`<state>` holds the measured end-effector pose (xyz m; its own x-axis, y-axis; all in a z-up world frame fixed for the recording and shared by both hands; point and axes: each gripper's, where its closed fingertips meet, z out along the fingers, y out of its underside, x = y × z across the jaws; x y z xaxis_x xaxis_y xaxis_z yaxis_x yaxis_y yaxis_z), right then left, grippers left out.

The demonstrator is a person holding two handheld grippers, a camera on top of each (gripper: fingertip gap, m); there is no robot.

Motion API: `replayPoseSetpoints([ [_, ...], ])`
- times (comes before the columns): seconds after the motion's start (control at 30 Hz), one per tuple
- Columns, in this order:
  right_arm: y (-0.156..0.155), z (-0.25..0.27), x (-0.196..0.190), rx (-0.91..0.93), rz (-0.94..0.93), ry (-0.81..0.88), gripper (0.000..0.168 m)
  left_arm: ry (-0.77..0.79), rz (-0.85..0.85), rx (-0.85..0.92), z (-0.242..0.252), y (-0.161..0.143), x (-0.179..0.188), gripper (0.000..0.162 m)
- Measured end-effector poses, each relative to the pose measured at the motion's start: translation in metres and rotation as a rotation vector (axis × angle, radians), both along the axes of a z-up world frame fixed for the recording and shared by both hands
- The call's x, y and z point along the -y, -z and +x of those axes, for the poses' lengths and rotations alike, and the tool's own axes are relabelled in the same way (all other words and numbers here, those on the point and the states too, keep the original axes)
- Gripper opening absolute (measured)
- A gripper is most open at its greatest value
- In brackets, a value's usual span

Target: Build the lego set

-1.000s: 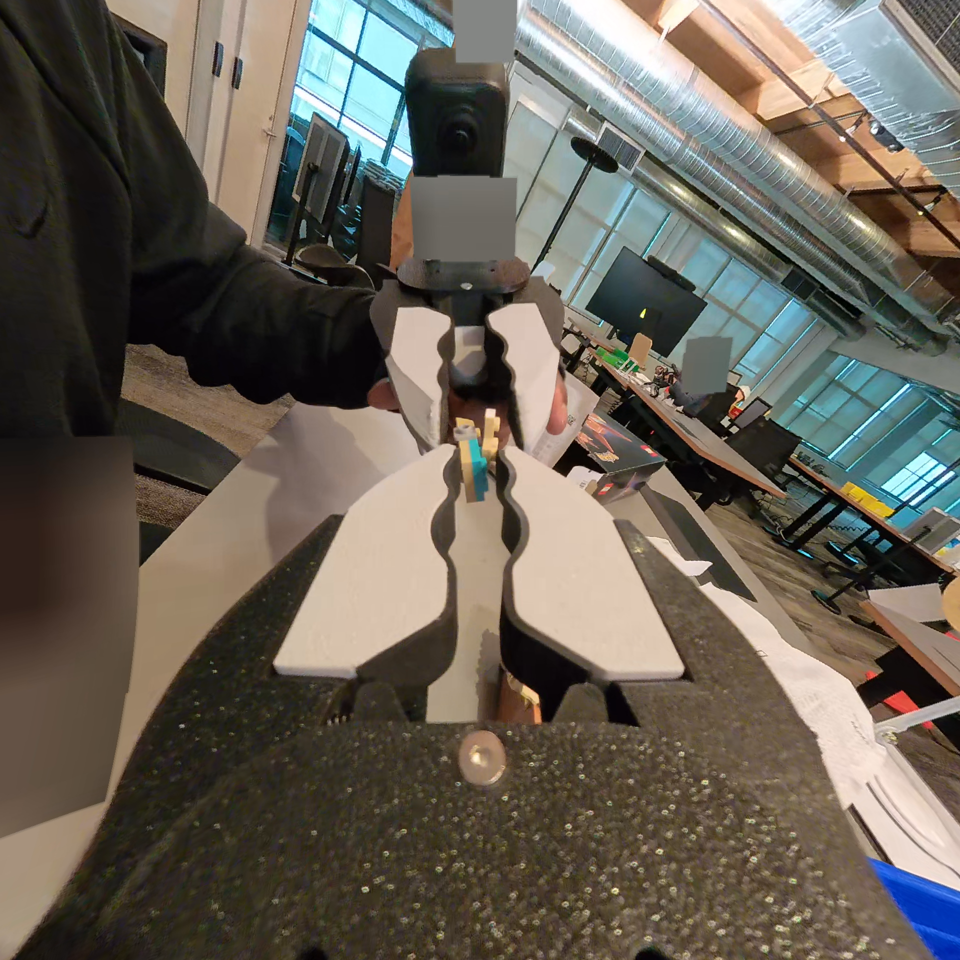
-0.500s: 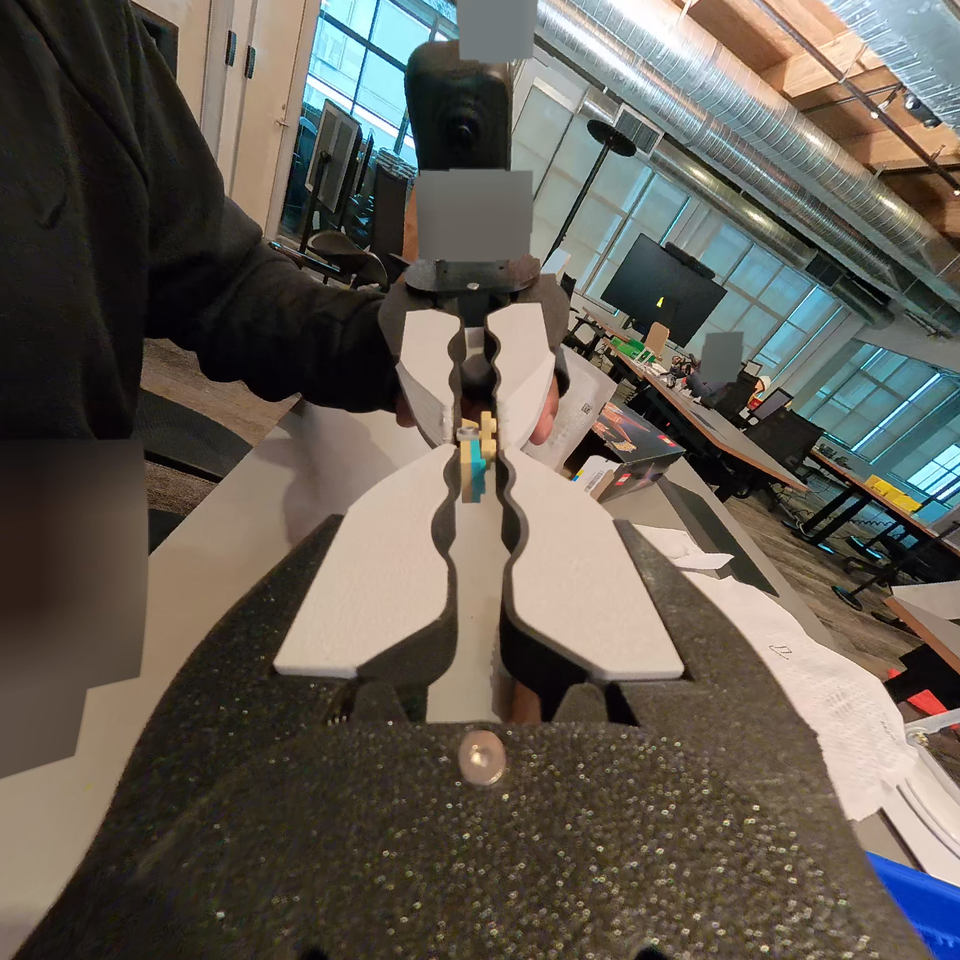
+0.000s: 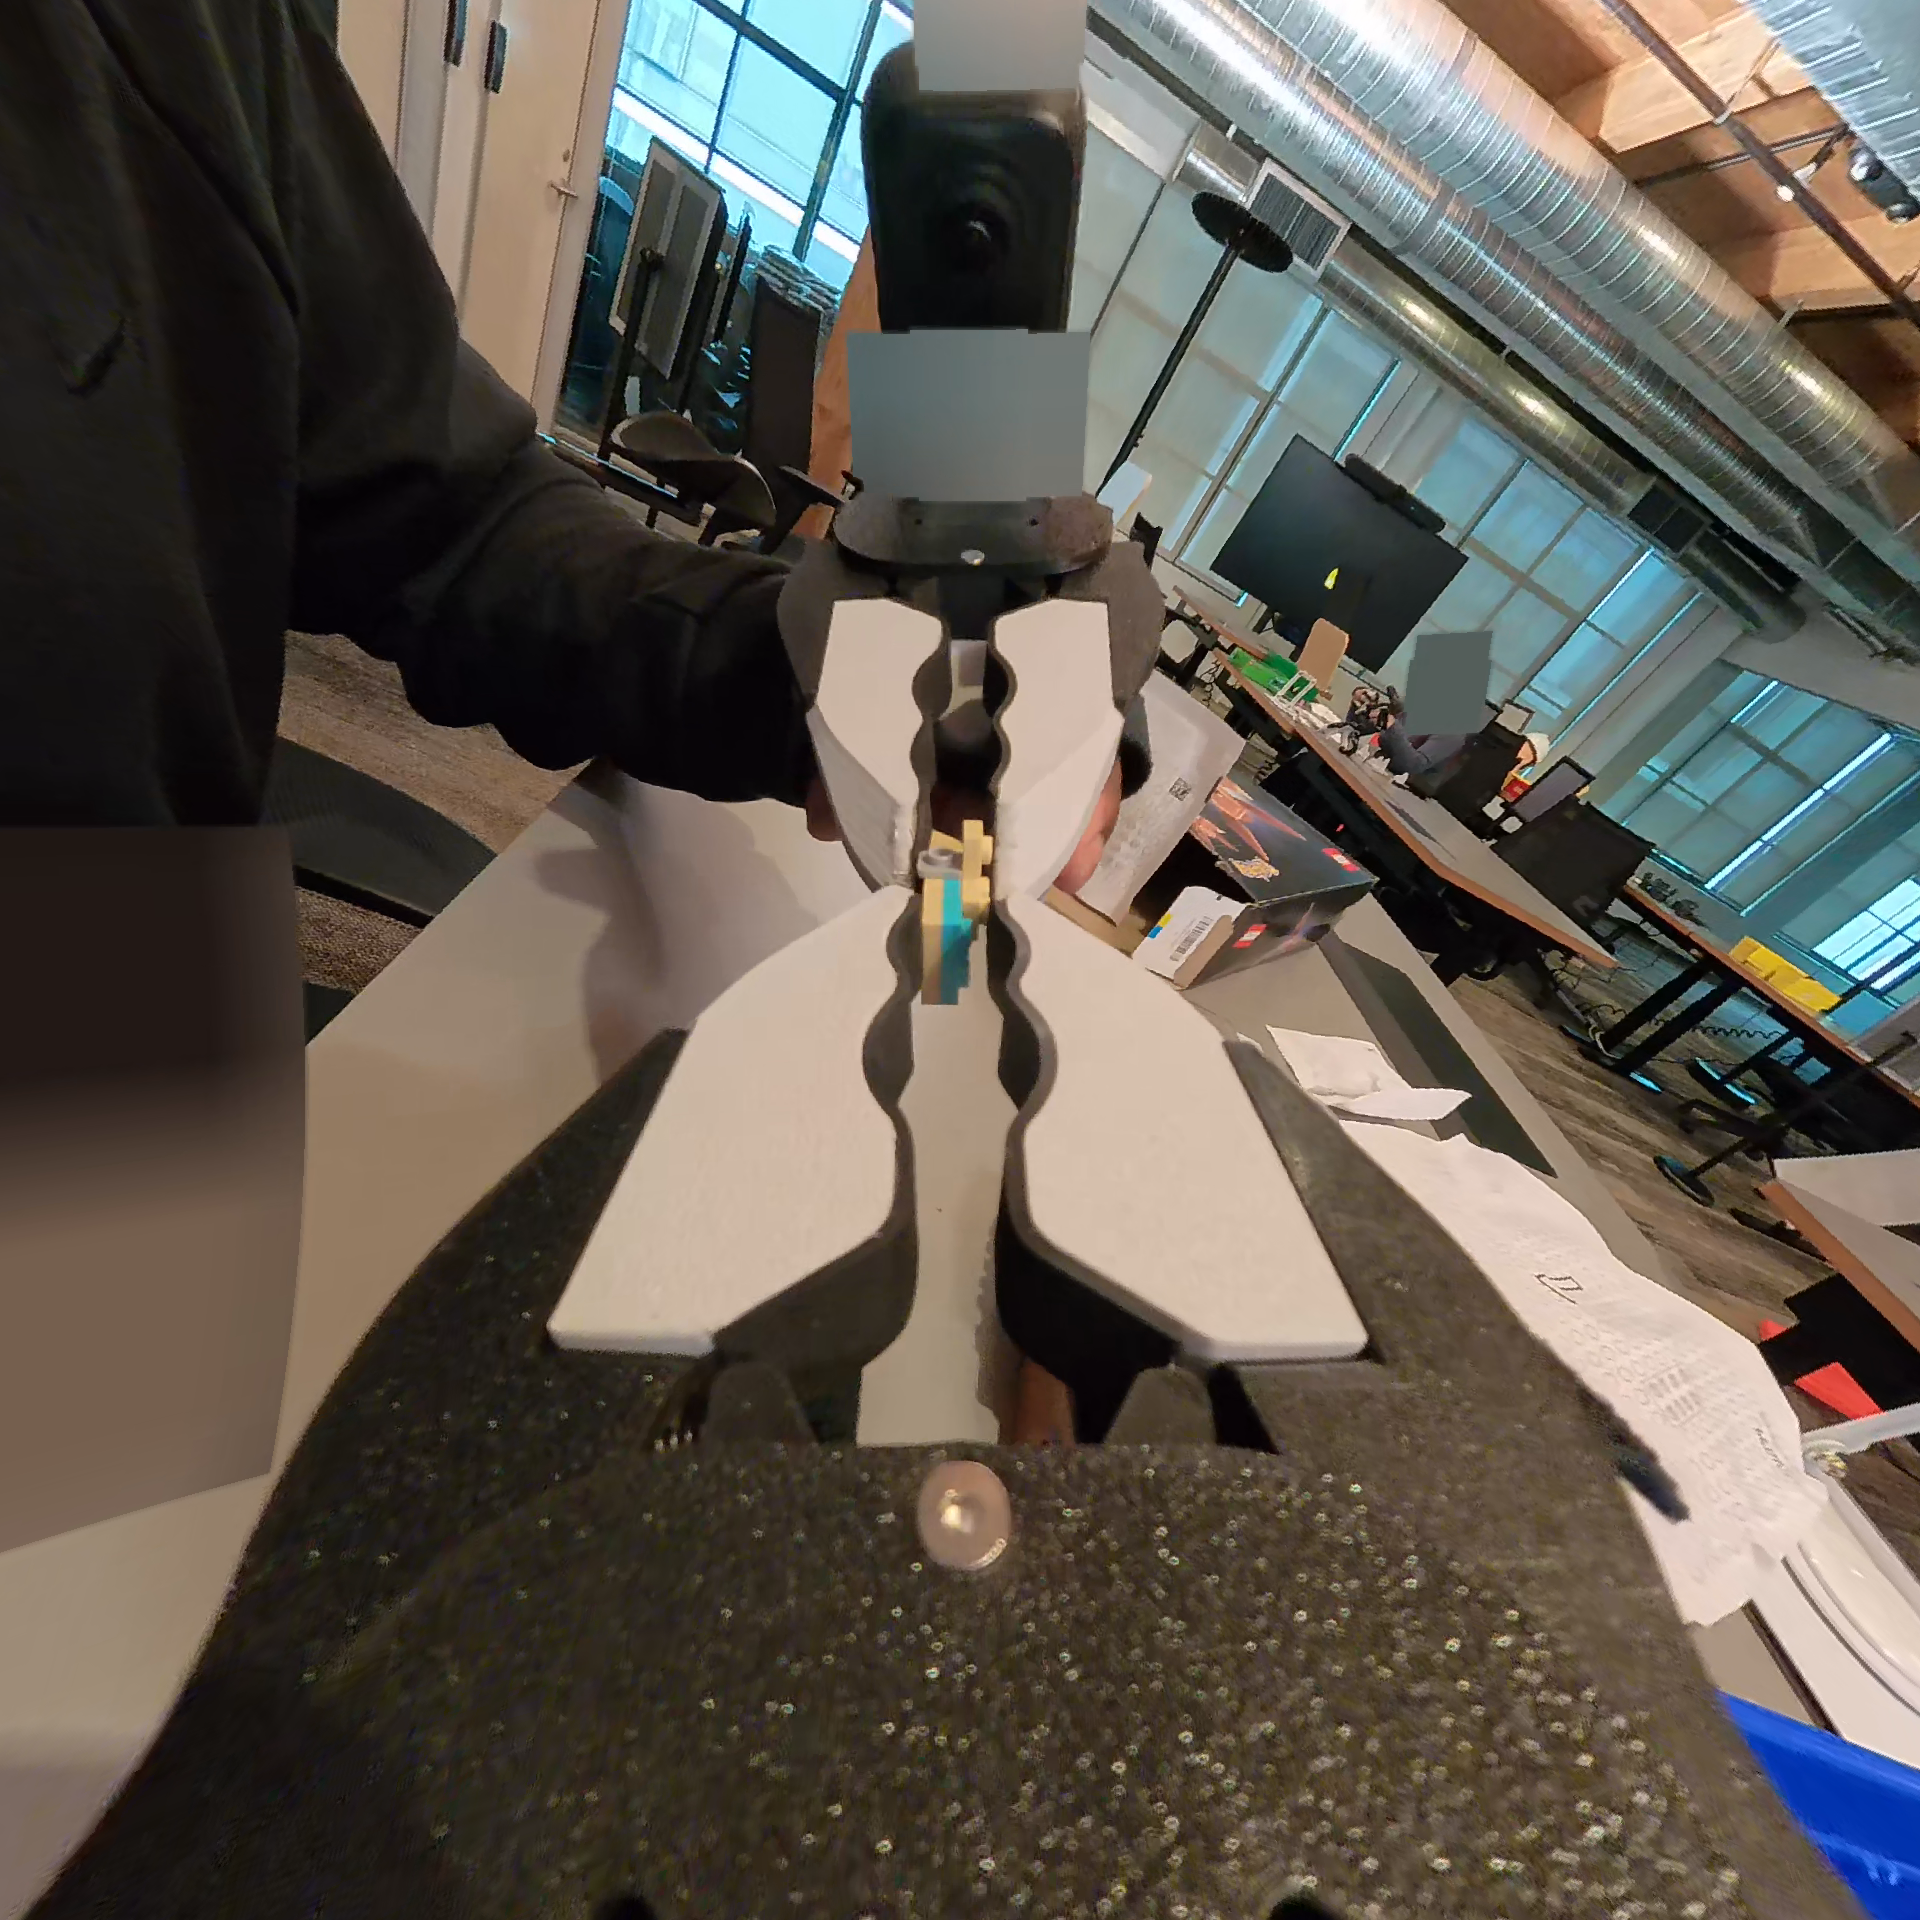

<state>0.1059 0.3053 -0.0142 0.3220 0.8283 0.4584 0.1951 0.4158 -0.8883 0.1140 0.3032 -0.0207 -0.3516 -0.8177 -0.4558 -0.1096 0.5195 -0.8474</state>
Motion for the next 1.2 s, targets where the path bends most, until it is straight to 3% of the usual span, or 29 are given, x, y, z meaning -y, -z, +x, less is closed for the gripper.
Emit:
replayPoseSetpoints([
  [0.3, 0.016, 0.003, -0.011, 0.048, -0.017, 0.051, 0.011, -0.046, 0.051, 0.011, 0.002, 0.014, -0.011, 0.011],
  [0.37, 0.023, 0.005, -0.018, 0.066, -0.031, 0.098, 0.018, -0.064, 0.108, 0.018, 0.001, 0.022, -0.017, 0.011],
  [0.47, 0.034, 0.008, -0.018, 0.081, -0.146, 0.102, 0.028, -0.095, 0.226, 0.046, -0.004, 0.035, -0.026, 0.011],
  [0.7, 0.071, 0.01, -0.024, 0.121, -0.448, 0.142, 0.014, -0.057, 0.654, 0.071, -0.016, 0.079, -0.029, 0.011],
  [0.8, 0.089, 0.006, -0.023, 0.188, -0.534, 0.141, 0.023, -0.05, 0.744, 0.09, -0.014, 0.086, -0.028, 0.011],
  [1.0, 0.108, 0.003, -0.019, 0.244, -0.649, 0.108, 0.028, -0.024, 0.792, 0.146, -0.011, 0.088, -0.023, 0.011],
  [1.2, 0.114, -0.001, -0.017, 0.298, -0.628, 0.104, 0.018, 0.002, 0.789, 0.133, -0.008, 0.097, -0.021, 0.011],
])
